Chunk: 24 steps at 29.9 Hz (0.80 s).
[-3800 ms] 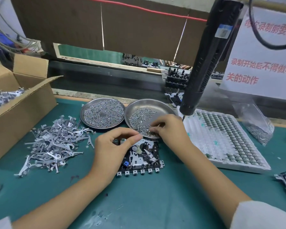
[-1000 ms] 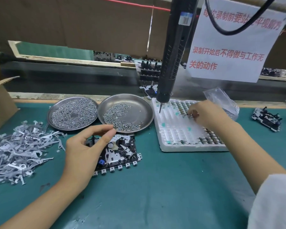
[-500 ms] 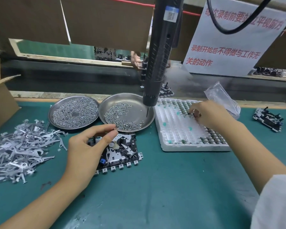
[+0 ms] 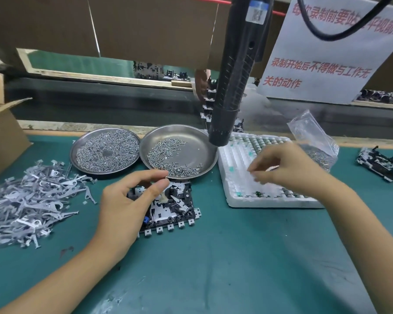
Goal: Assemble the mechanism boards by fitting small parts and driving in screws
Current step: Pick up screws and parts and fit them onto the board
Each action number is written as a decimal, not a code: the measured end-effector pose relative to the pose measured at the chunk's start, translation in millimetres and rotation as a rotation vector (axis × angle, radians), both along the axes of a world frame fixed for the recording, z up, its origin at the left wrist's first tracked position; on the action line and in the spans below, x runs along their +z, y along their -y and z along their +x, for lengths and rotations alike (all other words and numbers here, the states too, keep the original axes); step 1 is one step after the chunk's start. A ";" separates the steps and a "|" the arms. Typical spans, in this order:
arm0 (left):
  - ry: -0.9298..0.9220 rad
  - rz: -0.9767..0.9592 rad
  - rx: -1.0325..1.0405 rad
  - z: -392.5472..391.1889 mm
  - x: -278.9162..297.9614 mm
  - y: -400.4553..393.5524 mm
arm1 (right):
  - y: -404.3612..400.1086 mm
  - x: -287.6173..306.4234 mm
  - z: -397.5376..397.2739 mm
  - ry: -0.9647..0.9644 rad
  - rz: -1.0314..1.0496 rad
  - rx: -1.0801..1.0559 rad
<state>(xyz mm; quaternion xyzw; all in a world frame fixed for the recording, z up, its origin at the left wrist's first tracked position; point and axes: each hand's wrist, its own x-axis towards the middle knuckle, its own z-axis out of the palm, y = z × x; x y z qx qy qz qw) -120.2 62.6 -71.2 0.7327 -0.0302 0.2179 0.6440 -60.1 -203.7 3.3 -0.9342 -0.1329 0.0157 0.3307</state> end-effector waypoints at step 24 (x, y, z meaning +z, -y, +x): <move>0.038 0.109 -0.085 -1.1 1.3 1.1 | -100.9 -56.1 -36.3 -0.201 0.912 0.071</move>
